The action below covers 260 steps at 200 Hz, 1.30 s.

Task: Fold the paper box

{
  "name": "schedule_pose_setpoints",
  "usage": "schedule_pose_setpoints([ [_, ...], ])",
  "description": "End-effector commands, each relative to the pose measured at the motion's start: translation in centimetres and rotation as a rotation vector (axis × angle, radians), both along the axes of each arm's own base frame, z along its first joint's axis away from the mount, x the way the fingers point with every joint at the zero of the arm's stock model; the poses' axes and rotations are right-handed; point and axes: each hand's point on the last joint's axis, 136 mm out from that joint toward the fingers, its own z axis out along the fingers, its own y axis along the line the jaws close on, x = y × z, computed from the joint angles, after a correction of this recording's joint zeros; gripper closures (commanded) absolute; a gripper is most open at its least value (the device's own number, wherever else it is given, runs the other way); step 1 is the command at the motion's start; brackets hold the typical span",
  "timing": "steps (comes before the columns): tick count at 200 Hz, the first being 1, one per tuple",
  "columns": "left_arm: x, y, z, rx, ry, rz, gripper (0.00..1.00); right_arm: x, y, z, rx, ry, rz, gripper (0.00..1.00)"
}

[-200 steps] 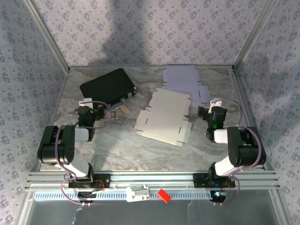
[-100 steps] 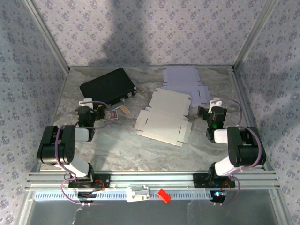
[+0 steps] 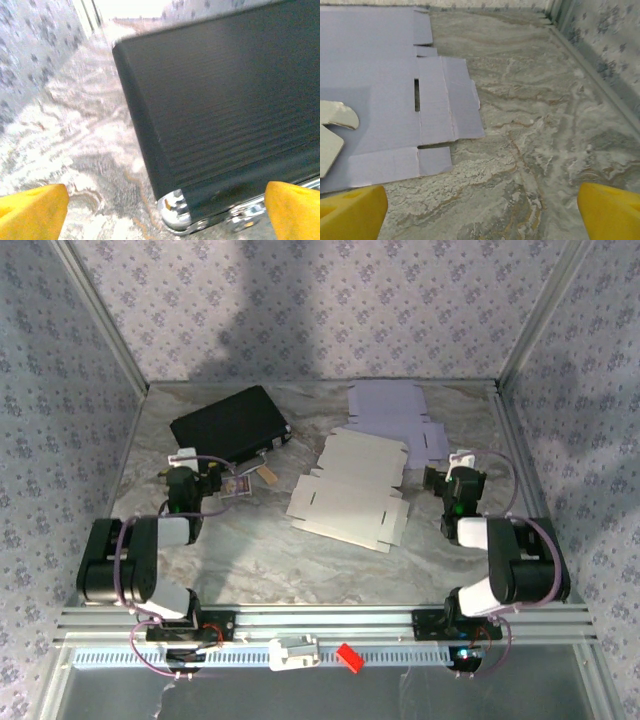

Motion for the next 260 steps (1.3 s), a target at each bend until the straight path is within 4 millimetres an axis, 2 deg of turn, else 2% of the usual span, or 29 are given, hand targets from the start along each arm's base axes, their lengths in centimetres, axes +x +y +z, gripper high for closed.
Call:
schedule_pose_setpoints([
  [1, -1.3, 0.0, 4.1, 0.056, -0.074, 0.063, 0.00, -1.0, -0.9, 5.0, -0.042, -0.107, -0.099, 0.01],
  [17, -2.2, -0.8, 6.9, 0.038, -0.130, 0.068, 0.00, -2.0, -1.7, 9.6, -0.003, -0.220, -0.173, 0.01],
  [38, -3.1, -2.6, 11.6, 0.058, -0.220, 0.051, 0.00, -2.6, -1.8, 16.1, -0.010, -0.263, -0.195, 0.01],
  [56, -3.9, -3.8, 16.0, 0.041, -0.298, 0.067, 0.00, -3.6, -1.5, 23.7, 0.009, -0.387, -0.196, 0.01],
  [64, -4.1, -4.0, 17.9, -0.010, -0.312, 0.095, 0.00, -4.2, -1.8, 26.4, 0.065, -0.400, -0.235, 0.01],
  [67, -4.2, -3.9, 17.7, -0.032, -0.282, 0.113, 0.00, -4.4, -1.9, 27.1, 0.110, -0.388, -0.248, 0.01],
  [73, -4.5, -3.6, 18.5, -0.112, -0.220, 0.150, 0.00, -4.7, -1.7, 28.1, 0.209, -0.340, -0.251, 0.01],
  [79, -5.2, -4.0, 18.4, -0.208, -0.100, 0.146, 0.00, -4.6, -1.1, 28.1, 0.300, -0.253, -0.217, 0.01],
  [80, -5.4, -4.1, 17.9, -0.215, -0.065, 0.141, 0.00, -4.4, -1.1, 27.3, 0.308, -0.224, -0.217, 0.01],
  [81, -5.5, -4.2, 18.1, -0.231, -0.047, 0.134, 0.00, -4.7, -1.1, 29.0, 0.327, -0.254, -0.208, 0.01],
  [84, -5.8, -4.5, 18.6, -0.272, -0.004, 0.124, 0.00, -4.5, -0.9, 29.4, 0.363, -0.231, -0.190, 0.01],
  [85, -5.8, -4.5, 18.7, -0.292, 0.000, 0.130, 0.00, -4.2, -0.8, 28.6, 0.370, -0.202, -0.194, 0.01],
  [90, -5.5, -4.4, 18.7, -0.368, 0.008, 0.163, 0.00, -3.9, -0.3, 28.6, 0.432, -0.162, -0.176, 0.01],
  [96, -4.7, -4.3, 17.9, -0.496, 0.023, 0.173, 0.00, -3.6, 0.2, 28.0, 0.532, -0.131, -0.194, 0.01],
  [100, -3.8, -5.4, 17.1, -0.628, 0.063, 0.100, 0.00, -3.6, 0.6, 26.9, 0.607, -0.093, -0.209, 0.01],
  [107, -2.6, -6.8, 16.1, -0.834, 0.121, 0.012, 0.00, -3.1, 1.2, 26.1, 0.709, -0.065, -0.189, 0.01],
  [117, -1.8, -8.5, 14.7, -0.961, 0.216, -0.020, 0.01, -2.1, 1.9, 26.5, 0.769, -0.074, -0.105, 0.01],
  [130, -1.9, -11.5, 14.4, -0.907, 0.311, -0.071, 0.06, -1.5, 2.7, 25.8, 0.728, -0.013, -0.074, 0.01],
  [144, -2.5, -14.6, 13.6, -0.821, 0.402, -0.116, 0.11, -1.6, 2.7, 22.3, 0.697, 0.146, -0.150, 0.06],
  [152, -3.0, -16.3, 12.6, -0.800, 0.463, -0.140, 0.20, -1.2, 3.3, 20.4, 0.708, 0.232, -0.133, 0.15],
  [161, -3.6, -18.1, 11.2, -0.771, 0.531, -0.171, 0.28, -0.8, 3.9, 18.3, 0.730, 0.312, -0.114, 0.20],
  [180, -5.0, -21.4, 7.9, -0.693, 0.651, -0.195, 0.30, 0.7, 5.9, 13.8, 0.820, 0.433, -0.006, 0.28],
  [188, -5.4, -22.7, 6.7, -0.683, 0.700, -0.208, 0.36, 0.9, 6.7, 11.7, 0.822, 0.505, 0.050, 0.34],
  [196, -5.6, -24.1, 5.7, -0.674, 0.739, -0.233, 0.42, 1.1, 7.1, 9.7, 0.816, 0.560, 0.060, 0.34],
  [213, -5.7, -25.6, 4.0, -0.645, 0.793, -0.241, 0.49, 1.8, 7.9, 6.0, 0.884, 0.617, 0.121, 0.34],
  [228, -5.3, -26.8, 2.7, -0.660, 0.819, -0.256, 0.52, 3.0, 7.7, 4.0, 0.931, 0.613, 0.148, 0.35],
  [232, -5.1, -27.0, 2.4, -0.668, 0.825, -0.261, 0.52, 2.4, 7.8, 2.4, 0.945, 0.646, 0.137, 0.35],
  [243, -4.6, -27.8, 1.6, -0.694, 0.848, -0.287, 0.52, 2.9, 8.0, 1.4, 0.953, 0.657, 0.152, 0.36],
  [260, -4.1, -28.4, 0.3, -0.705, 0.894, -0.295, 0.60, 3.4, 8.5, -0.1, 0.985, 0.680, 0.162, 0.37],
])
